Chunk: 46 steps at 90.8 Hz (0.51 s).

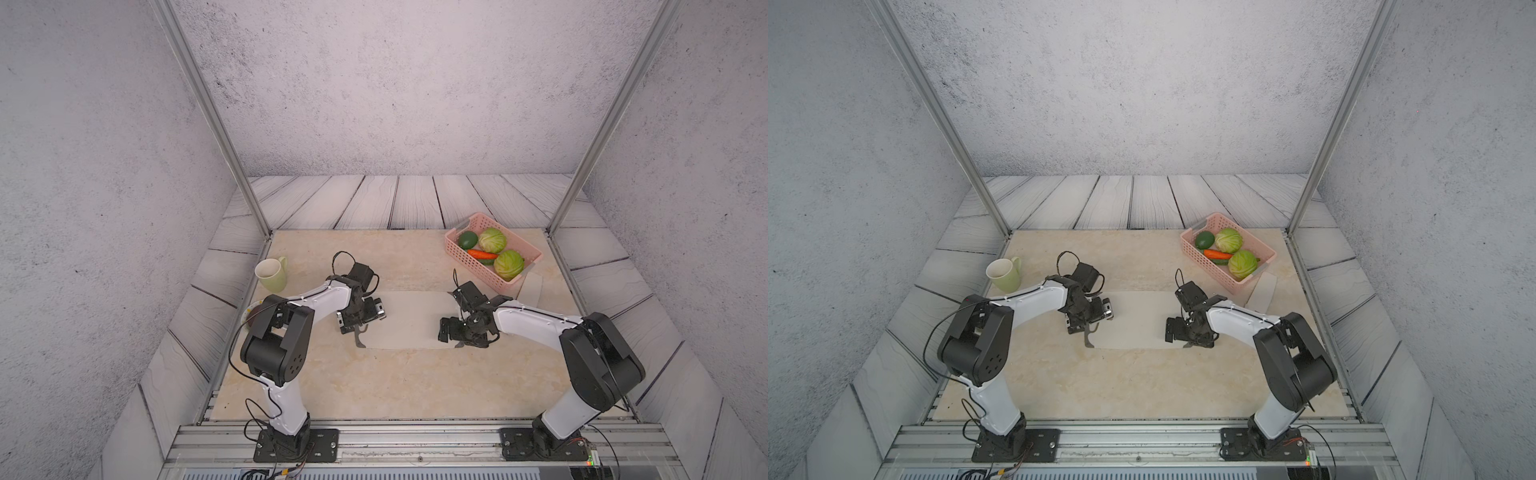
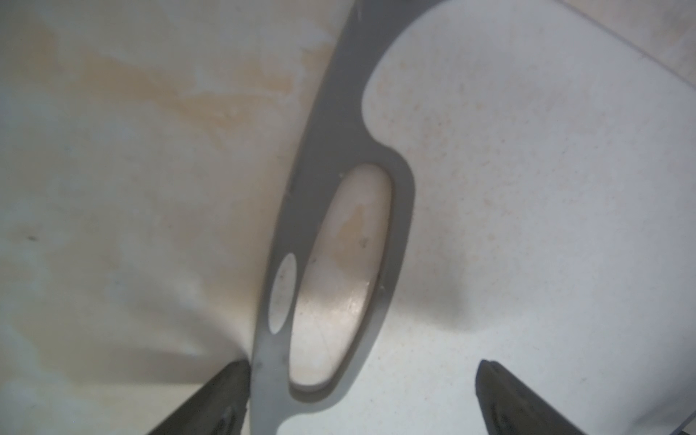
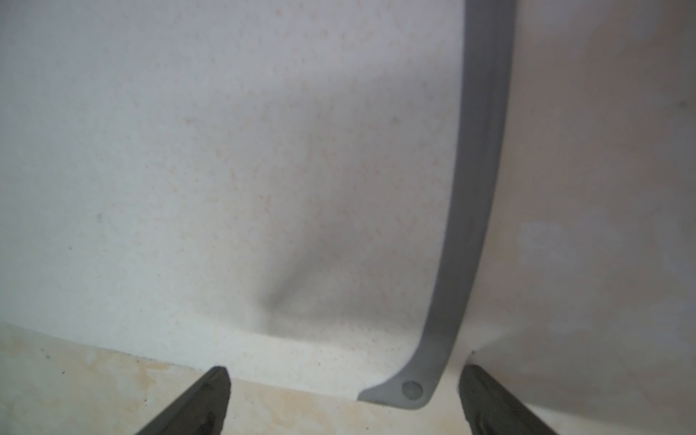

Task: Align the knife with the edge of the cutting board
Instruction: Move the work surface to the center of the board.

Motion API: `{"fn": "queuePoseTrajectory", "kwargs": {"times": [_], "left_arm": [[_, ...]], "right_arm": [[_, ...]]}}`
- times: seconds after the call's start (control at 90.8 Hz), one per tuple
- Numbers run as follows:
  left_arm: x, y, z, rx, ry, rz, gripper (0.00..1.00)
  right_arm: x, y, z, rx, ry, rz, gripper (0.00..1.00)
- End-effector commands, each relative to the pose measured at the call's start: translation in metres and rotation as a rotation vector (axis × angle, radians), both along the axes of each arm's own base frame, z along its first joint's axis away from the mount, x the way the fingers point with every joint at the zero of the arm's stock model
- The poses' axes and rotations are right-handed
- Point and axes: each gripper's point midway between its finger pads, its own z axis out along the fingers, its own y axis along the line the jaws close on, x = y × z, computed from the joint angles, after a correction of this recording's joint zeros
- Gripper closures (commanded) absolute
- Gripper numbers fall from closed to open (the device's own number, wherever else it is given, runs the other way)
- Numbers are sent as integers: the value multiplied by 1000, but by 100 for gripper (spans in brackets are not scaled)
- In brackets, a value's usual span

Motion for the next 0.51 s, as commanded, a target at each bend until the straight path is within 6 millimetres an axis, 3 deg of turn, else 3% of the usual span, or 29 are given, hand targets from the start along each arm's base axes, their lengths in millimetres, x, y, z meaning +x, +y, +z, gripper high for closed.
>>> {"fn": "queuePoseTrajectory", "kwargs": {"times": [0.0,0.187,0.495], "left_arm": [[3,-8,-1,-10,-9,-29,2],[0,2,2,39,-11,-23,2],[7,15,31,82,-78,9,2]], "right_arm": [[-5,-7,-2,-18,8,-15,1],[-5,-9,3,-26,-2,-14,1],[-6,-15,9,-44,-18,-17,1]]}}
